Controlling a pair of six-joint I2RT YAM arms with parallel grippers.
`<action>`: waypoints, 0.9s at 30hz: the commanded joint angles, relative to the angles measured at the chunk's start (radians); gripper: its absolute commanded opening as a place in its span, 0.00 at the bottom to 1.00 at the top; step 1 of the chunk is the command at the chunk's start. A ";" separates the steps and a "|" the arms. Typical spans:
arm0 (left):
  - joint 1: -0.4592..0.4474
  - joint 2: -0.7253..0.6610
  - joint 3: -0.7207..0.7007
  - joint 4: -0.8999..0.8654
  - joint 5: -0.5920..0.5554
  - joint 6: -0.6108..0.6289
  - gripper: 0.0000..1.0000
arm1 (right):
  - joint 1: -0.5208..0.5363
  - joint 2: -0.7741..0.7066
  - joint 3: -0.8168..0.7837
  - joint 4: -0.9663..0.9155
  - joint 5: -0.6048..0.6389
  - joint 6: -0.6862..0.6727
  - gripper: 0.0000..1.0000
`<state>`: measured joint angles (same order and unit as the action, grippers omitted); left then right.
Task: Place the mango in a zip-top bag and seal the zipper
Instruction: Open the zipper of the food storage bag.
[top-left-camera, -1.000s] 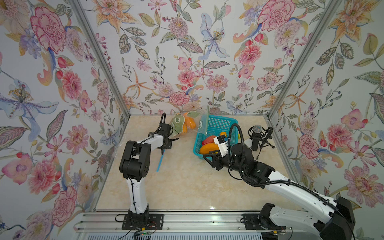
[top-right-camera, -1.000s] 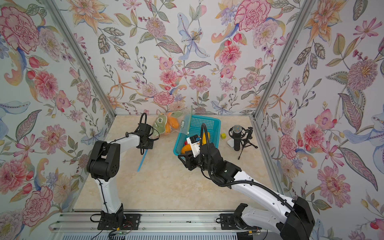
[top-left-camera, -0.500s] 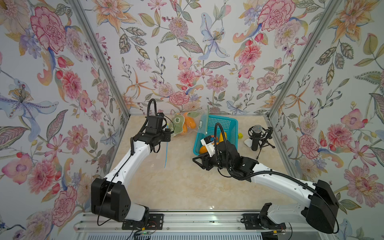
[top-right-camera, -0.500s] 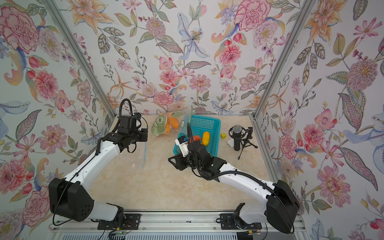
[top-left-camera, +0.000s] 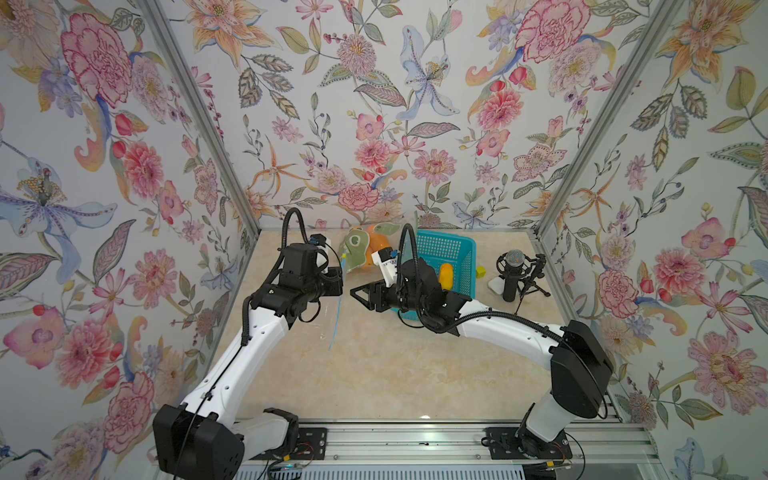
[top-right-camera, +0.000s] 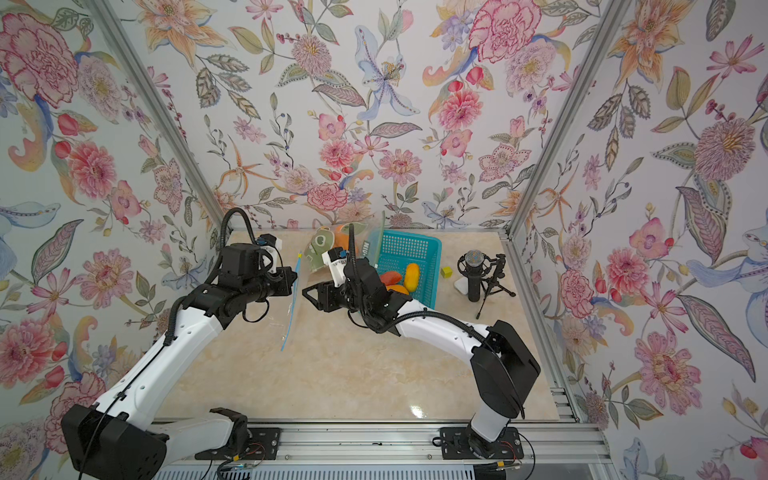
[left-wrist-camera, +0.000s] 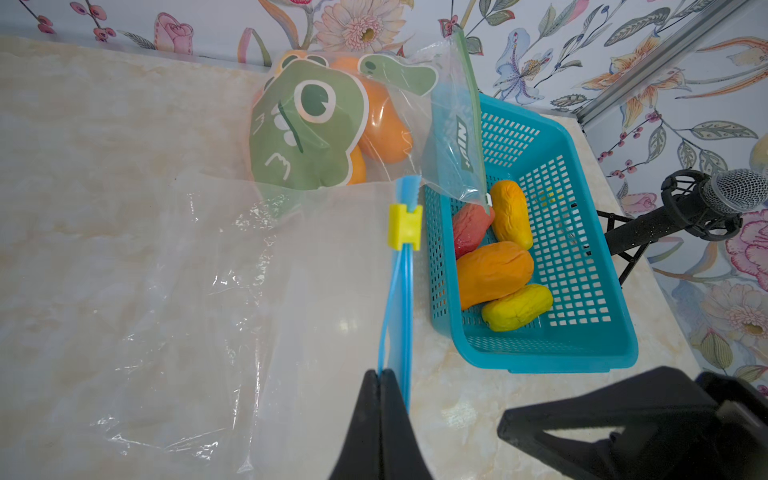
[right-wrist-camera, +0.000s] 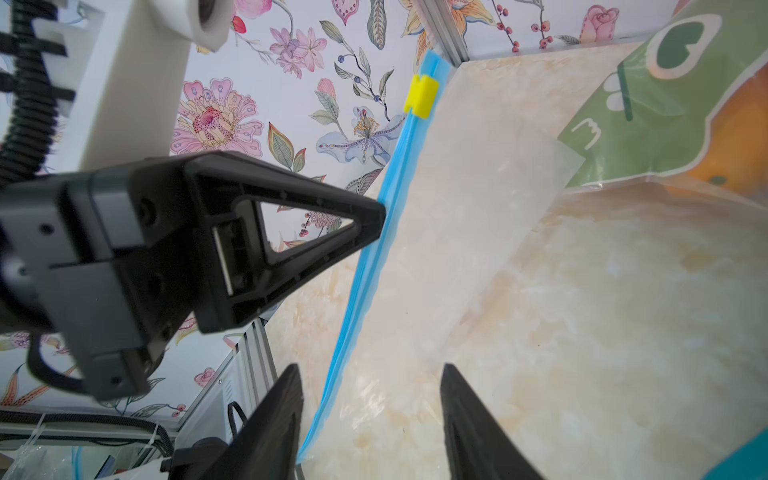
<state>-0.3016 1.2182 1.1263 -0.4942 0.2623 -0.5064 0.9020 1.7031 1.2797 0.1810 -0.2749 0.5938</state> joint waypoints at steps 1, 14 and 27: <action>-0.014 -0.029 -0.028 0.011 0.046 -0.040 0.00 | 0.000 0.052 0.066 0.005 0.022 0.042 0.52; -0.019 -0.050 -0.040 0.016 0.073 -0.027 0.00 | -0.002 0.150 0.182 -0.063 0.043 0.051 0.33; -0.019 -0.060 0.001 0.000 0.087 -0.012 0.00 | -0.006 0.160 0.193 -0.158 0.087 0.042 0.14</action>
<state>-0.3126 1.1797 1.0939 -0.4969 0.3218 -0.5163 0.8963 1.8519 1.4448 0.0711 -0.2153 0.6407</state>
